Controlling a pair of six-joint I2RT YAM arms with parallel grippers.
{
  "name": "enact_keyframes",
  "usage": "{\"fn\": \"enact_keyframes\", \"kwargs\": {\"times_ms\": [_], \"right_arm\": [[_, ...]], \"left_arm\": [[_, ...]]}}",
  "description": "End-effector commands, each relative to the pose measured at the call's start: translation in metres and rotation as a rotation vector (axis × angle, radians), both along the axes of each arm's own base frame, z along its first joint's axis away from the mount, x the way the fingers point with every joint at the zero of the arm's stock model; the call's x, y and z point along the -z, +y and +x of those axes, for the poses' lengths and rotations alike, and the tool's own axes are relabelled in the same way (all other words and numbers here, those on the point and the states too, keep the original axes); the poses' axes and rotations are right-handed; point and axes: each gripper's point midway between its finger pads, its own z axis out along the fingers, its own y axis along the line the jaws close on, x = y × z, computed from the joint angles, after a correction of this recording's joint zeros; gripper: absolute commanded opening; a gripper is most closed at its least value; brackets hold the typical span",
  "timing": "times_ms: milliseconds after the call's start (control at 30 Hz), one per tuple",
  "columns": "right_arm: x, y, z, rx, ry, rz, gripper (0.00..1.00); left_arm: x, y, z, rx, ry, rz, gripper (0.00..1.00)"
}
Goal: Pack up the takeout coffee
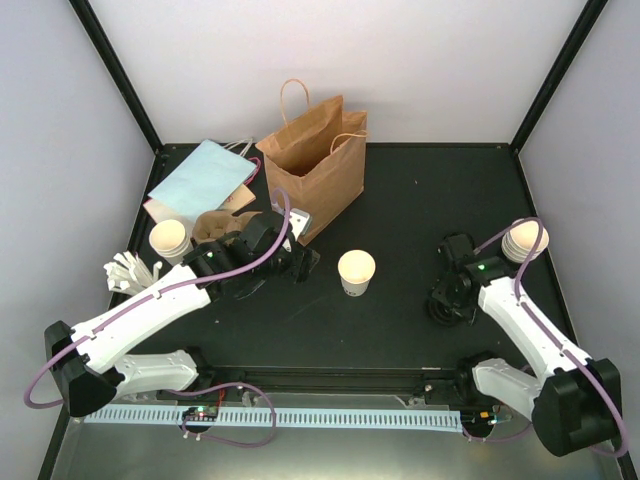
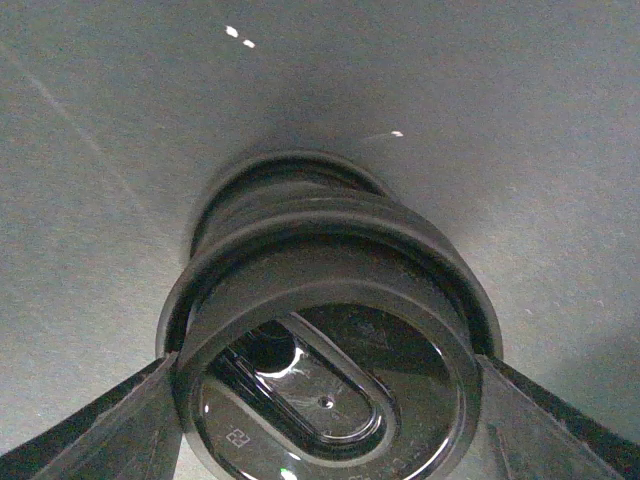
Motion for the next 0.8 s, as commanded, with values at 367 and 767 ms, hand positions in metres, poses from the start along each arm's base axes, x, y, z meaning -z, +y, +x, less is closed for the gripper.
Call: {"fn": "enact_keyframes", "kwargs": {"times_ms": [367, 767], "right_arm": [[0.000, 0.010, 0.000, -0.005, 0.017, 0.149, 0.74], [-0.004, 0.019, 0.007, -0.033, 0.001, 0.191, 0.72]], "left_arm": [[-0.018, -0.001, 0.004, 0.009, -0.046, -0.042, 0.64], [-0.019, -0.011, 0.001, 0.056, -0.020, -0.068, 0.64]]}}
